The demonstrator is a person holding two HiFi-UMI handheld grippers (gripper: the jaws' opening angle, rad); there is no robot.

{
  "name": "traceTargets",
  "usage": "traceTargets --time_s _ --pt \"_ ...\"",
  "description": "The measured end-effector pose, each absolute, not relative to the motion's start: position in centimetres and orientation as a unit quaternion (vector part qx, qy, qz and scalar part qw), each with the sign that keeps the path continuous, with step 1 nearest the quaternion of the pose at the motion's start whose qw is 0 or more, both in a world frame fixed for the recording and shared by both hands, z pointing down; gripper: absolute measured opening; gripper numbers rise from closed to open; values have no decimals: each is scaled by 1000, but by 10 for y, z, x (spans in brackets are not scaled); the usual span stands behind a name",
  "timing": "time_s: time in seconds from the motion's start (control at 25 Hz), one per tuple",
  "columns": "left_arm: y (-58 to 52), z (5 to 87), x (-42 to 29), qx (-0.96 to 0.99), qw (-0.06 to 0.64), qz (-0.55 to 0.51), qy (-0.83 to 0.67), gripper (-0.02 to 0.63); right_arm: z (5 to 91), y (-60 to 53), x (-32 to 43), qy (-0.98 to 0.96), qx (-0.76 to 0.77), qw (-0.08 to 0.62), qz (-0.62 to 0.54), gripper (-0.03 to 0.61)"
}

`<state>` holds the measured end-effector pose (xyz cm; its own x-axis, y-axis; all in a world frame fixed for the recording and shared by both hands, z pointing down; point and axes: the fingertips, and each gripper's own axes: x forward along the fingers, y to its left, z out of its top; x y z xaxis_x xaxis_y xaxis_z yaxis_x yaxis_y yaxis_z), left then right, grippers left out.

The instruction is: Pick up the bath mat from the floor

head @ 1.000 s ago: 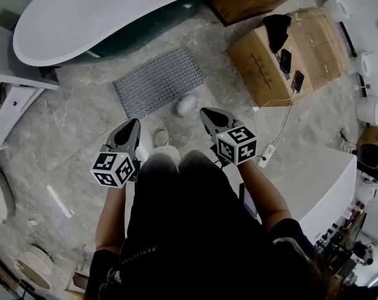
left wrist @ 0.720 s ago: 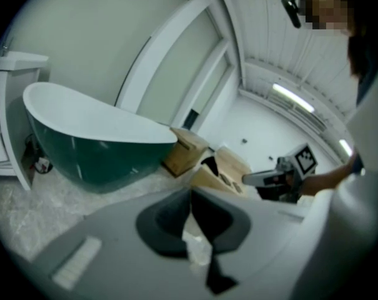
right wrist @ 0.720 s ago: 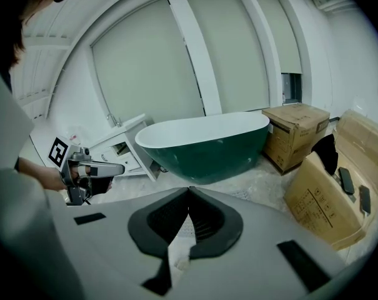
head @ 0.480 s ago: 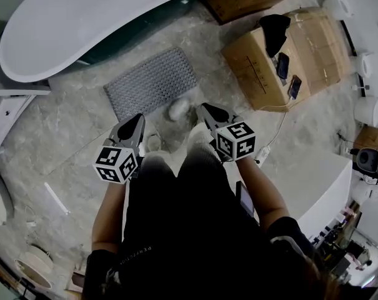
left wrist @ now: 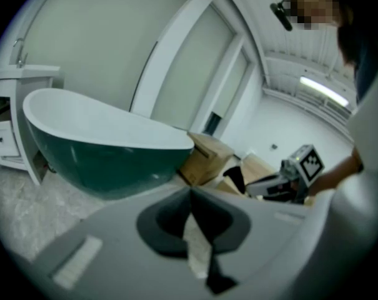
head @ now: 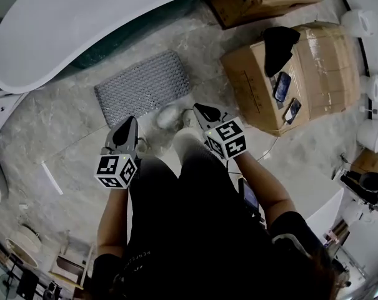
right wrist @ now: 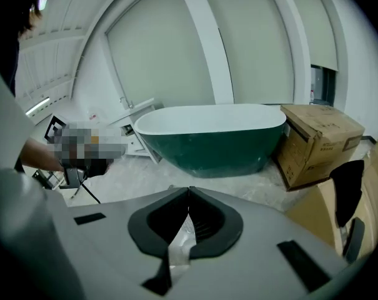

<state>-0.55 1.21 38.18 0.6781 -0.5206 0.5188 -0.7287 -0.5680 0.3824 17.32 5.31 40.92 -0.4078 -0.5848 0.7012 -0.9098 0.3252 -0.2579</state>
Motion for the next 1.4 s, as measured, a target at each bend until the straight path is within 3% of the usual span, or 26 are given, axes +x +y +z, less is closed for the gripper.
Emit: traceTargets --time_s 0.32,0.64,1.4 --pt "4 428 26 834 307 221 -402 8 475 39 202 -785 418 289 354 0" --pt "-7 472 40 837 320 250 -367 8 520 17 205 -765 448 283 365 0" --pt "-30 646 60 839 326 312 -306 6 711 15 235 -701 510 279 413 120"
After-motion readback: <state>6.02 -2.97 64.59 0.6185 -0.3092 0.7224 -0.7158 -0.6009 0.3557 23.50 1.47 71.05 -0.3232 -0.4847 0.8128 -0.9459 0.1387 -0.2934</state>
